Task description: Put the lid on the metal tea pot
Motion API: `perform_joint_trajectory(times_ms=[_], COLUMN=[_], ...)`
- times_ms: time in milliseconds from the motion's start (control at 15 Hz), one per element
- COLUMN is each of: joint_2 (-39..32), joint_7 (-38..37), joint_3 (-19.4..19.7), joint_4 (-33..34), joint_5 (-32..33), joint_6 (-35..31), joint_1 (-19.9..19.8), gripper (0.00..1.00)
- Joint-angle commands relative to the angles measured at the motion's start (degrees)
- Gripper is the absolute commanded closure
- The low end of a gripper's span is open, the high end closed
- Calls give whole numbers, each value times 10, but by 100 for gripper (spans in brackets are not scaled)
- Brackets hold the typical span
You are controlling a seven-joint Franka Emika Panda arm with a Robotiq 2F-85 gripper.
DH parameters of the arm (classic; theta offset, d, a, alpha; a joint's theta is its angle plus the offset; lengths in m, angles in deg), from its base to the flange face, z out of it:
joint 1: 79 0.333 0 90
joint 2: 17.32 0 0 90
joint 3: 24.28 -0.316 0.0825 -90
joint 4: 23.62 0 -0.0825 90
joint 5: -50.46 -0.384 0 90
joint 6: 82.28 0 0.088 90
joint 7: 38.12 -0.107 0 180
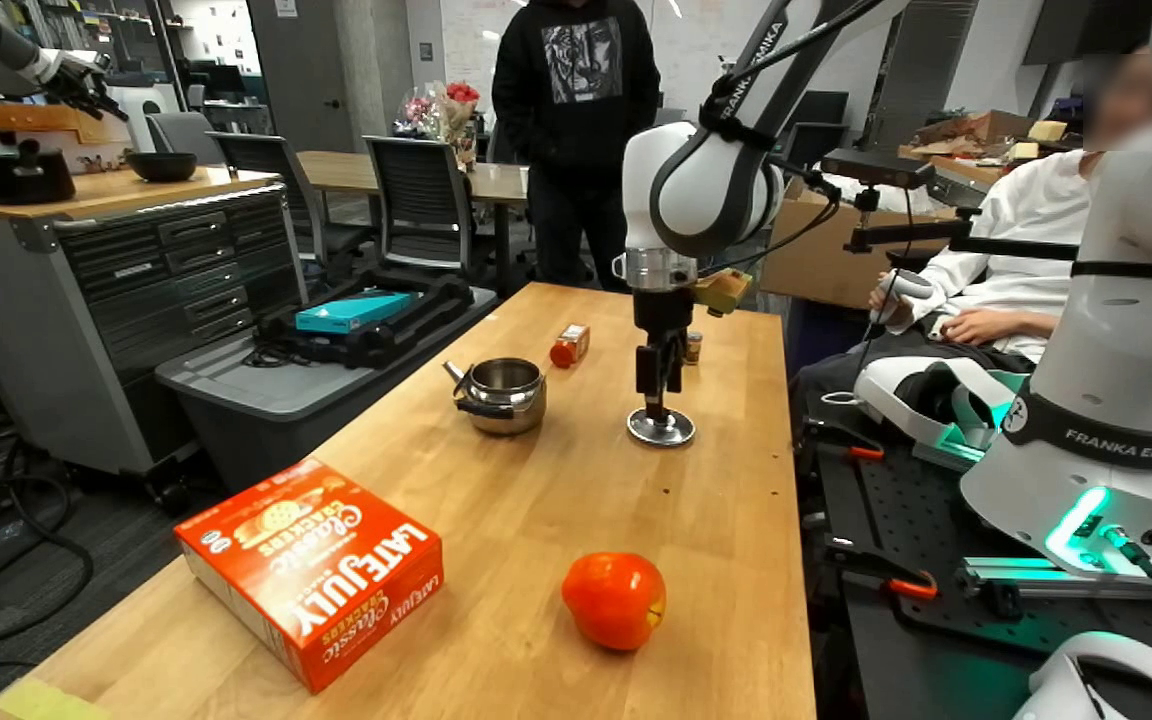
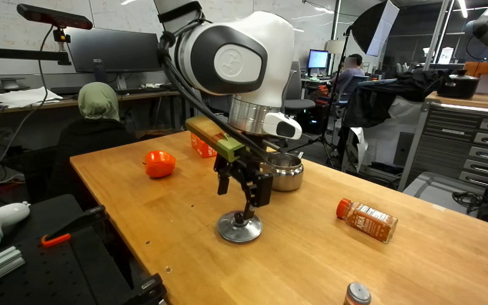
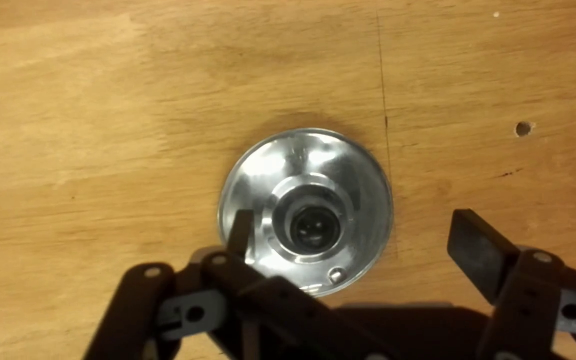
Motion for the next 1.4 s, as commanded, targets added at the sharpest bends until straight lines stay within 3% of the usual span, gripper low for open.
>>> perform_joint_trajectory(times_ms=[0,600,667,800,1067,1333], joint_2=[-18,-41,-42,-42,-44,-44], joint_7=[-13,-33,-35,-38,-48,-55], joint_3=[1,9,10,11,13,16], joint_4=[15,27,27,27,27,27], joint_5=[20,48,50,54,66,73], joint_6=[-14,-23,-22,-21,-21,-19], joint_1=[1,4,4,5,6,8], gripper=[0,3,19,30,64,91])
